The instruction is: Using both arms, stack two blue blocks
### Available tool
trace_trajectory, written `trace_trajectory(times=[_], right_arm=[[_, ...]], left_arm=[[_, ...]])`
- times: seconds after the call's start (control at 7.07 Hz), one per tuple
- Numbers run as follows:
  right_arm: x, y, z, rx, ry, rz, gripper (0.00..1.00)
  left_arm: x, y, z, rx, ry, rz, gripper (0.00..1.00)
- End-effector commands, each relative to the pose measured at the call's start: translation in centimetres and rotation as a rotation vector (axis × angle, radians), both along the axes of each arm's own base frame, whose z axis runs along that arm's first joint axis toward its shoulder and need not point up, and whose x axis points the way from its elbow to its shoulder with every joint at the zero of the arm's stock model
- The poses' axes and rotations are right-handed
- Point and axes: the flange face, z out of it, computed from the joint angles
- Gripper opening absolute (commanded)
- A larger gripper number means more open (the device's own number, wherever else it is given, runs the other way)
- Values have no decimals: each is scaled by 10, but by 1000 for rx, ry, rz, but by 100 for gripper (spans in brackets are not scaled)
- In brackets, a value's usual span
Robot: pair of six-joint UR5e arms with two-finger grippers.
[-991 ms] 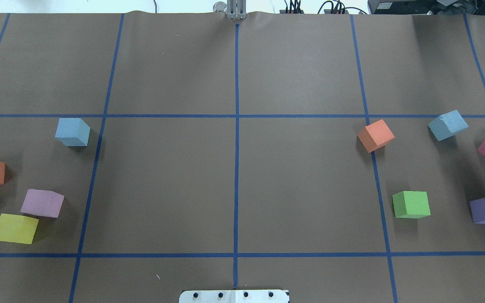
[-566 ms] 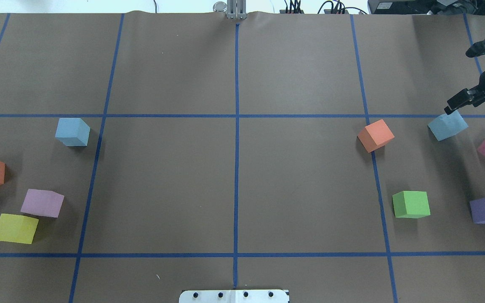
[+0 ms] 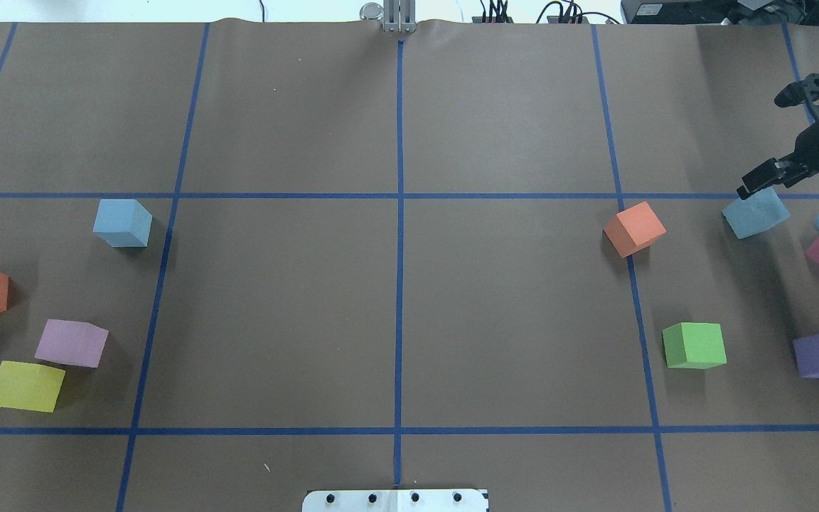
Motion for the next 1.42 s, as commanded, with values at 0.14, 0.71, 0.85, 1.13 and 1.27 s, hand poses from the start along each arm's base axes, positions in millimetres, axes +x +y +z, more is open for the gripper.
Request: trace_trajectory(times=[0.14,0.71,0.85,1.13,1.27], right_arm=[[-7,3,-4,-1,-1,-2,100],[-16,26,22,-31,29,-28,100],[-18,28,25,-32,36,-29,99],[-22,25,20,-29,35,-28,81],[-24,25,18,-25,33,-31,60]], left_arm=[[0,0,1,-2,0,0,98],[1,0,0,-2,0,0,98],[0,0,0,-2,0,-1,98],[1,0,0,-2,0,0,98],[1,0,0,-2,0,0,98]])
